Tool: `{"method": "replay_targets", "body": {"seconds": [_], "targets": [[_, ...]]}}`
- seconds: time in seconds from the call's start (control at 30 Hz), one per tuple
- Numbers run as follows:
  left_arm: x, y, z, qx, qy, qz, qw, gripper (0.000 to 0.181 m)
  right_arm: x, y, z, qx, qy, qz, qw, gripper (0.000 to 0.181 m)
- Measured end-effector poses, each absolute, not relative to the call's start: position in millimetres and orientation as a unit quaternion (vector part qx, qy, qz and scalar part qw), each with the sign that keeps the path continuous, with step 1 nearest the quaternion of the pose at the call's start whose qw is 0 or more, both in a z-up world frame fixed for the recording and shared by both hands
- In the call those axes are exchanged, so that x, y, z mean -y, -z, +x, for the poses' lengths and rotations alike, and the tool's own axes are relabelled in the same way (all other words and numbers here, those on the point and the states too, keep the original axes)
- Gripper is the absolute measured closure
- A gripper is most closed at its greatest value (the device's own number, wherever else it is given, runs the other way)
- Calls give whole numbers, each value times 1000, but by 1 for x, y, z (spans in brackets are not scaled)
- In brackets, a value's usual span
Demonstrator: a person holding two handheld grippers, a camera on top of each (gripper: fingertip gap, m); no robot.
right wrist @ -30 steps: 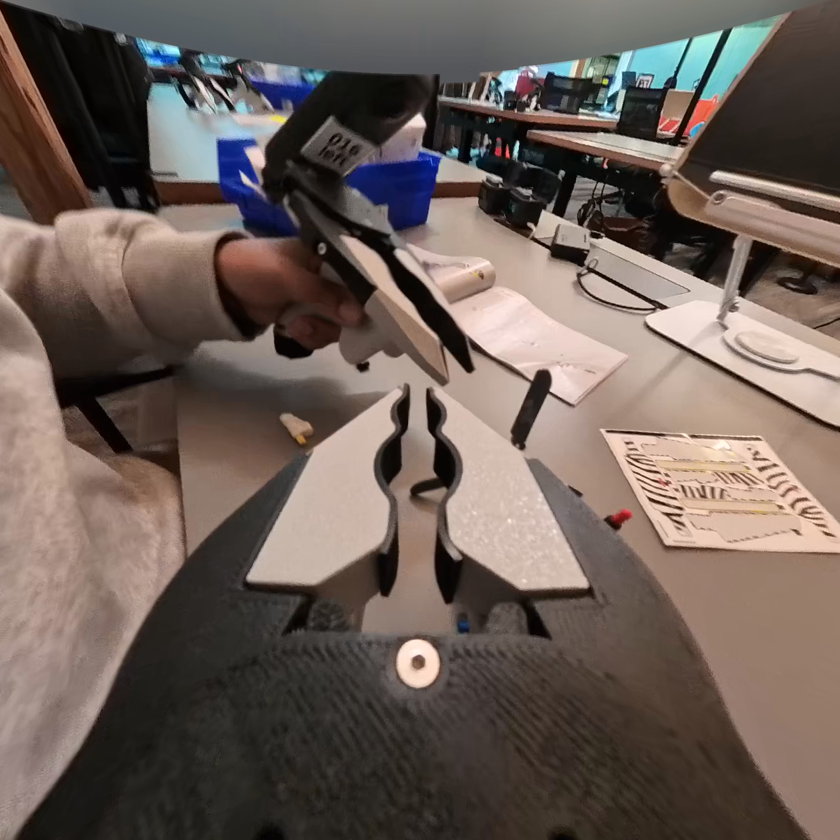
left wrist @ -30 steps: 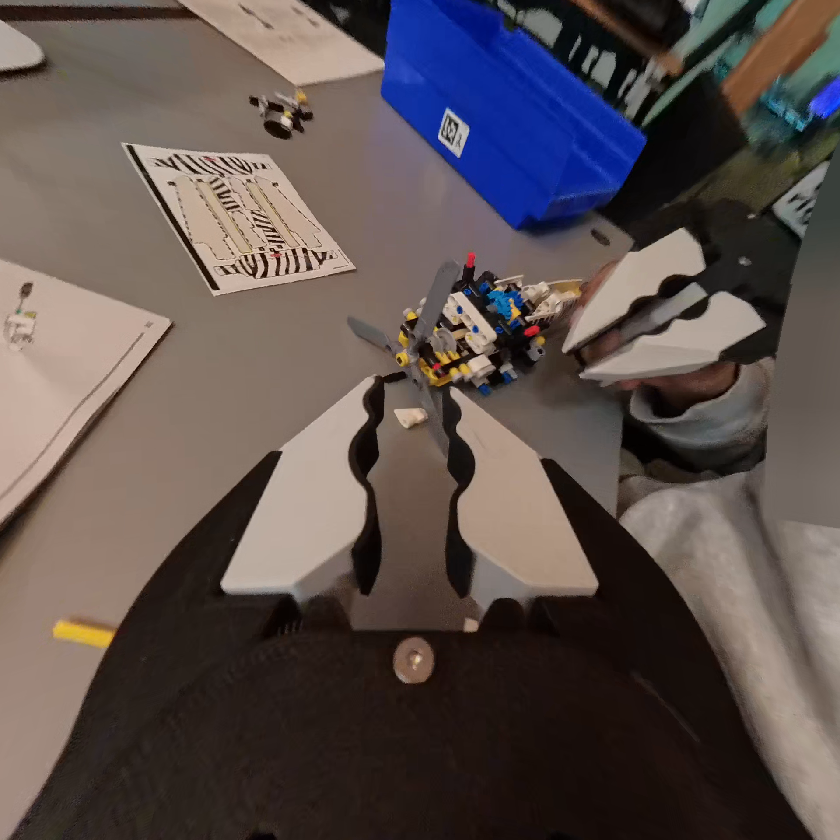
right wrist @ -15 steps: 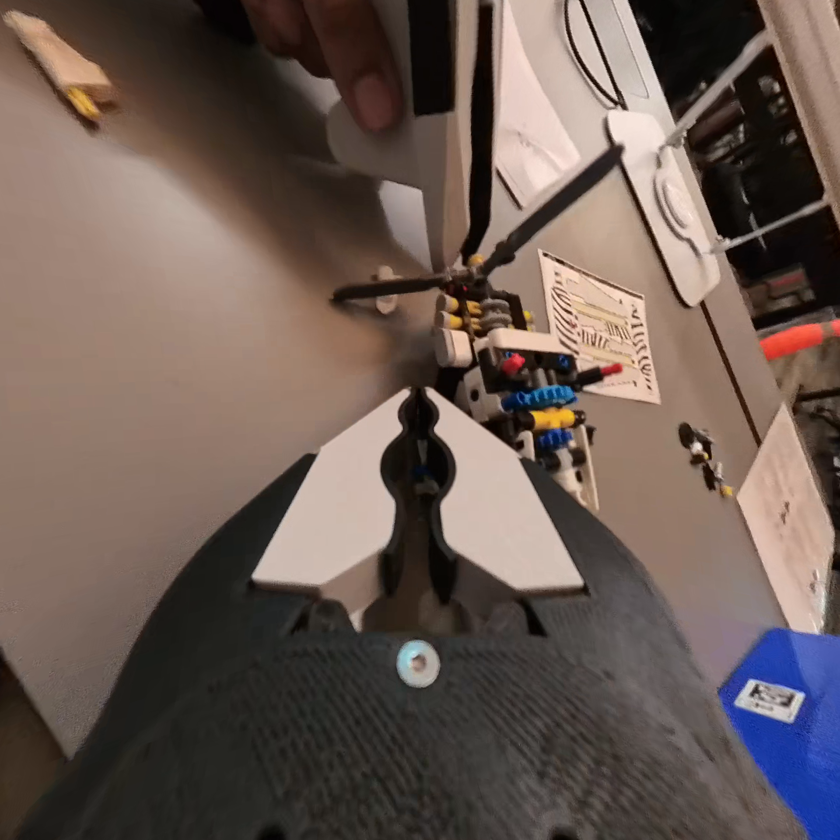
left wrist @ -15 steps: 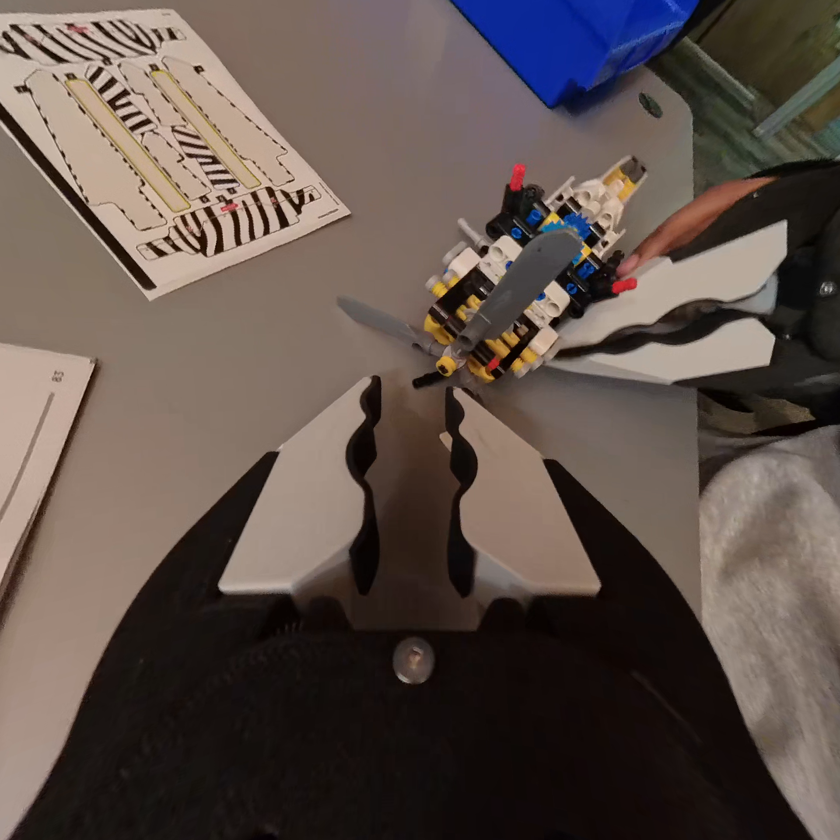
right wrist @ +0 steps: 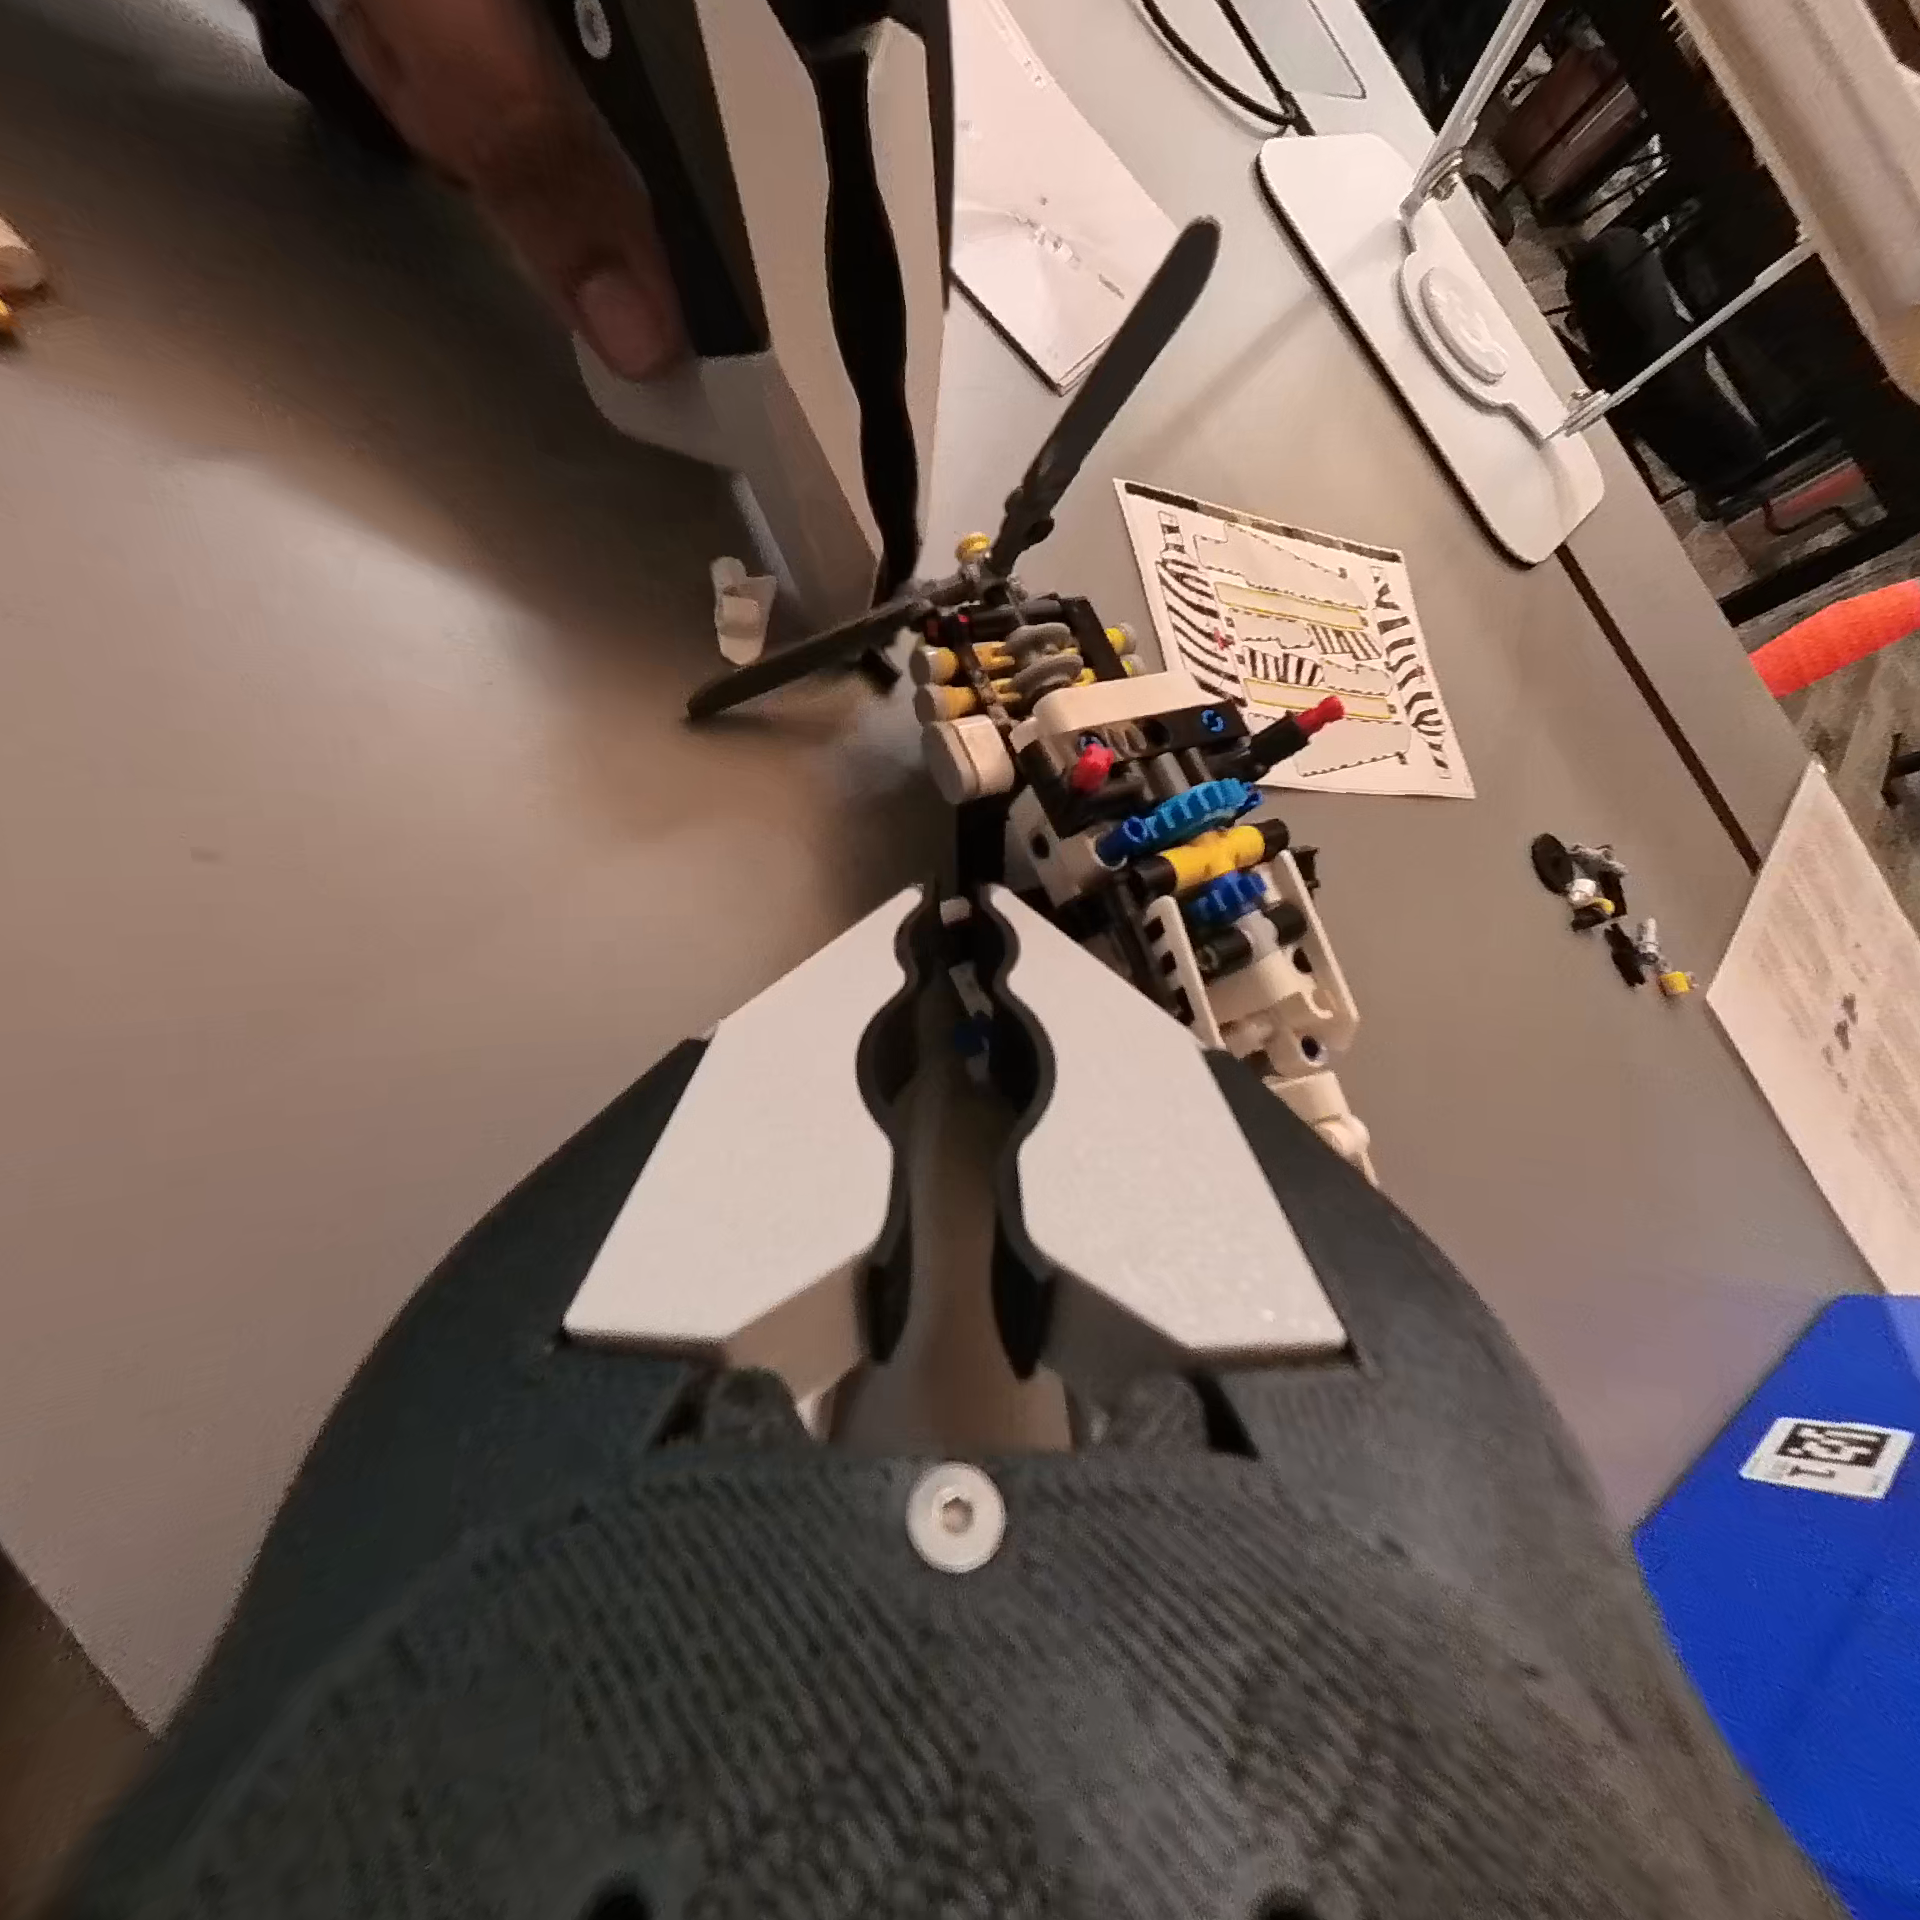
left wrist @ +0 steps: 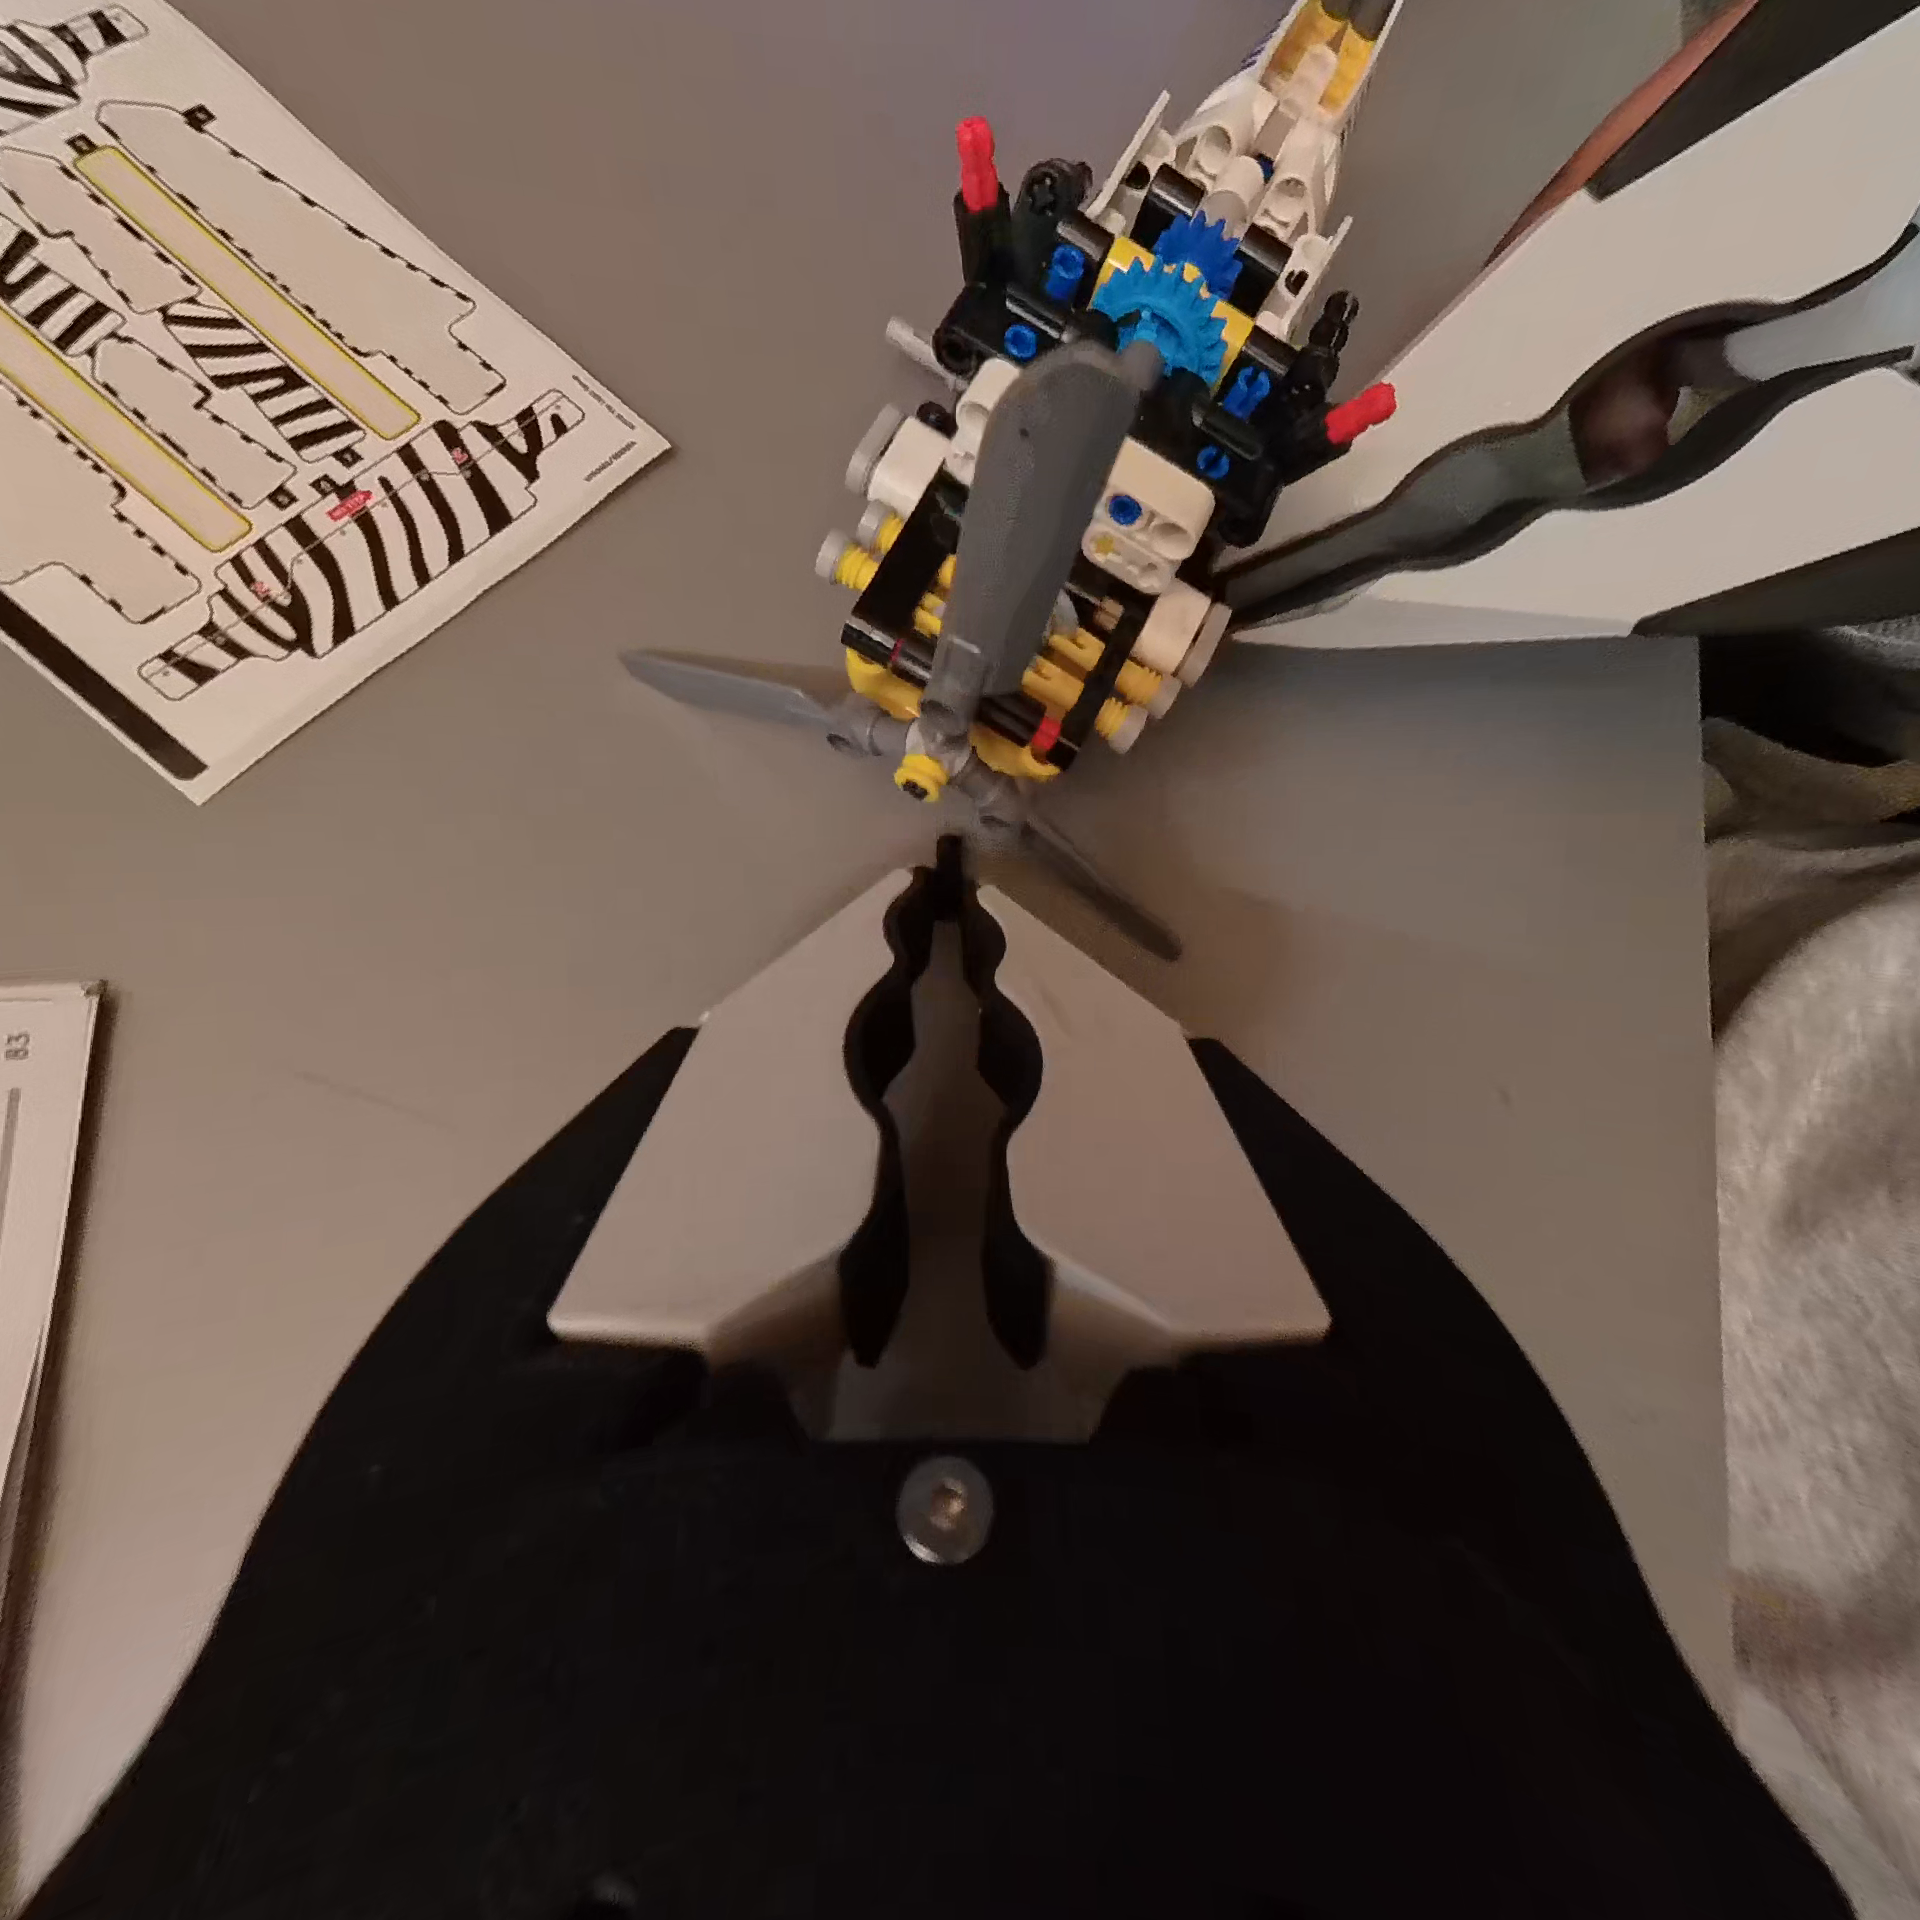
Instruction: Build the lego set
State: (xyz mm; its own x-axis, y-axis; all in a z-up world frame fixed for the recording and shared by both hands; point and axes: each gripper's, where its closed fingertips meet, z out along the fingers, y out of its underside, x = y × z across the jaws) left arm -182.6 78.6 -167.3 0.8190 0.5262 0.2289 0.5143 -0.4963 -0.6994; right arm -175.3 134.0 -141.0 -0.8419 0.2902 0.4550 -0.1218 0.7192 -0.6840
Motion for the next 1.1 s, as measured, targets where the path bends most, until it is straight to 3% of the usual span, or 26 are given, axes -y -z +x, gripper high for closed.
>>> {"method": "replay_targets", "body": {"seconds": [0.2, 0.4, 0.57, 0.8, 0.97, 1.1], "targets": [[-54, 149, -176, 347, -38, -836, 423, 180, -123, 132, -163, 871, -417, -42, 255, 176], [-59, 104, -130, 277, -103, -815, 499, 180, -71, 90, -105, 784, -618, -59, -9, 159], [-66, 90, -100, 208, -193, -811, 512, 180, -64, 79, -100, 745, -640, -111, -149, 156], [-70, 88, -84, 196, -186, -804, 530, 180, -58, 83, -86, 754, -623, -98, -183, 176], [-67, 94, -82, 216, -167, -800, 534, 179, -56, 88, -82, 762, -609, -89, -200, 179], [-49, 114, -72, 279, -118, -812, 499, 151, -54, 95, -78, 779, -586, -82, -207, 180]]}}
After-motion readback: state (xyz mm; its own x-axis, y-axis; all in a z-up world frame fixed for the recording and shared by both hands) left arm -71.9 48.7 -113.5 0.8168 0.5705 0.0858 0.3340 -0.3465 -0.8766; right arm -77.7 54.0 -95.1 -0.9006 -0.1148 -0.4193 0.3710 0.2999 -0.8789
